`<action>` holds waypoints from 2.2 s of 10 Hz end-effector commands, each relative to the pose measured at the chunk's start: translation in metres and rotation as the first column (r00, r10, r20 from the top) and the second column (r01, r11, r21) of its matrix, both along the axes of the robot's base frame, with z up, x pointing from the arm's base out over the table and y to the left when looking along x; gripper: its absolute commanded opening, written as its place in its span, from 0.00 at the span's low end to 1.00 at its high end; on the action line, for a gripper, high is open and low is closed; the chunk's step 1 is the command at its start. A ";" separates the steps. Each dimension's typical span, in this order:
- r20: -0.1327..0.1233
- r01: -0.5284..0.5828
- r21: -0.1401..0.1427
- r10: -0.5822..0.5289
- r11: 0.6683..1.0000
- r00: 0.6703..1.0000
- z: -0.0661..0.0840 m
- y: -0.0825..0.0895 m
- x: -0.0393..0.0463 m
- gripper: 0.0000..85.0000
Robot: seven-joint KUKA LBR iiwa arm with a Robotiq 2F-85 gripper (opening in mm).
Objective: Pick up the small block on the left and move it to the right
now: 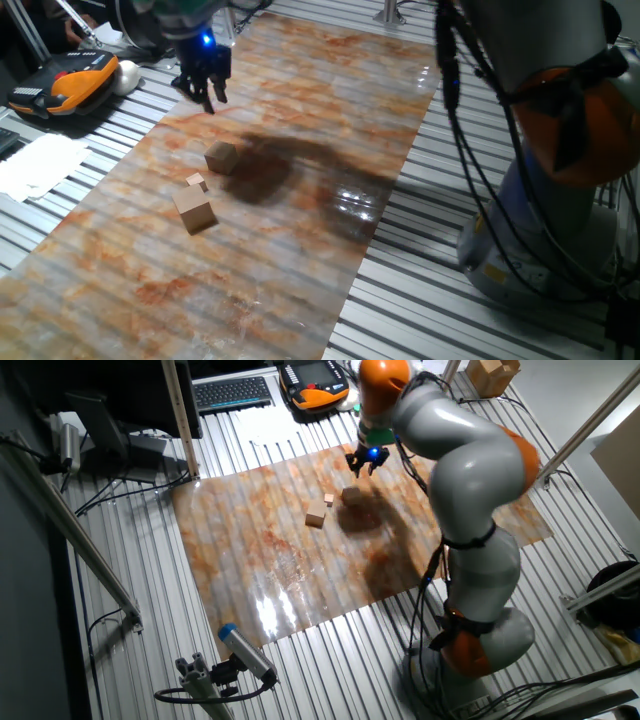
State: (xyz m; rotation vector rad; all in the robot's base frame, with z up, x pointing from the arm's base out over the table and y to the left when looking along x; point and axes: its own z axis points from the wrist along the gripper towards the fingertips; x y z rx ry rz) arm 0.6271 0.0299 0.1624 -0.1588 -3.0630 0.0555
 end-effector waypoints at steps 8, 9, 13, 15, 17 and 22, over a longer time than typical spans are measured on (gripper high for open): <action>-0.027 -0.117 -0.038 0.116 0.992 0.993 -0.048 0.005 0.0166 1.00; -0.031 -0.114 -0.033 0.113 0.993 0.993 -0.053 0.007 0.0160 1.00; -0.029 -0.116 -0.024 0.115 0.993 0.993 -0.078 0.005 0.0116 1.00; -0.031 -0.125 -0.023 0.124 0.992 0.992 -0.083 0.004 0.0133 1.00; -0.034 -0.128 -0.012 0.128 0.992 0.991 -0.092 0.004 0.0140 1.00; -0.028 -0.131 -0.008 0.131 0.991 0.991 -0.110 0.006 0.0106 1.00</action>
